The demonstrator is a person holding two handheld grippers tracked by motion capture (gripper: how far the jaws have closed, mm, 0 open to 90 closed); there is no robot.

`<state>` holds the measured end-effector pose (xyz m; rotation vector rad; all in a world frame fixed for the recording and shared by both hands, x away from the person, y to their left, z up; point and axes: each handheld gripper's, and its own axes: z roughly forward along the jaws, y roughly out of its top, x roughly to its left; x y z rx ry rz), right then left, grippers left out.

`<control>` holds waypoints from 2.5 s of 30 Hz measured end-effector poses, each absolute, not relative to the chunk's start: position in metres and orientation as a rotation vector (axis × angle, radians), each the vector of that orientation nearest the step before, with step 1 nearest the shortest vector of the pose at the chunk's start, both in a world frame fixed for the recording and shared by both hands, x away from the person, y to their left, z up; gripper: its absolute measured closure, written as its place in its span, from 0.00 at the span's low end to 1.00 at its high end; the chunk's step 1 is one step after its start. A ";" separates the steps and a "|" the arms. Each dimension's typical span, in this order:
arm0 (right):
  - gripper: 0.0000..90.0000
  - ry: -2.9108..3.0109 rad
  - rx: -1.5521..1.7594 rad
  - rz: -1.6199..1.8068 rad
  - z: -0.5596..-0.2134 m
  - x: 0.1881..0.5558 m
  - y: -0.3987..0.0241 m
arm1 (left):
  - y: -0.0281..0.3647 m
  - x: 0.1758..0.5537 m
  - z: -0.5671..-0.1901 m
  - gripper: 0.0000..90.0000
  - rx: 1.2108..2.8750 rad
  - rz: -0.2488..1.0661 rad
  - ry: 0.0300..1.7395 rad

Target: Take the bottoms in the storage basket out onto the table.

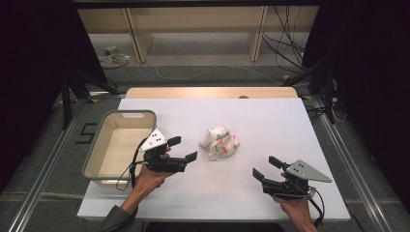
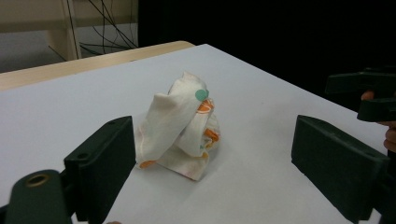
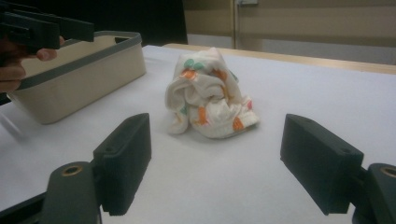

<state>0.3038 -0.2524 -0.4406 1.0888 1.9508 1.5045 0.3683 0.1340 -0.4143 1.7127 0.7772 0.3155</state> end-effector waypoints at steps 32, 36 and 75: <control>0.18 1.945 1.084 1.522 -0.440 0.301 -0.254 | 0.156 0.344 -0.422 0.10 1.661 0.327 0.760; 0.18 1.940 1.091 1.524 -0.440 0.299 -0.255 | 0.157 0.339 -0.424 0.10 1.671 0.329 0.758; 0.19 1.922 1.103 1.483 -0.442 0.287 -0.270 | 0.172 0.322 -0.439 0.10 1.679 0.317 0.816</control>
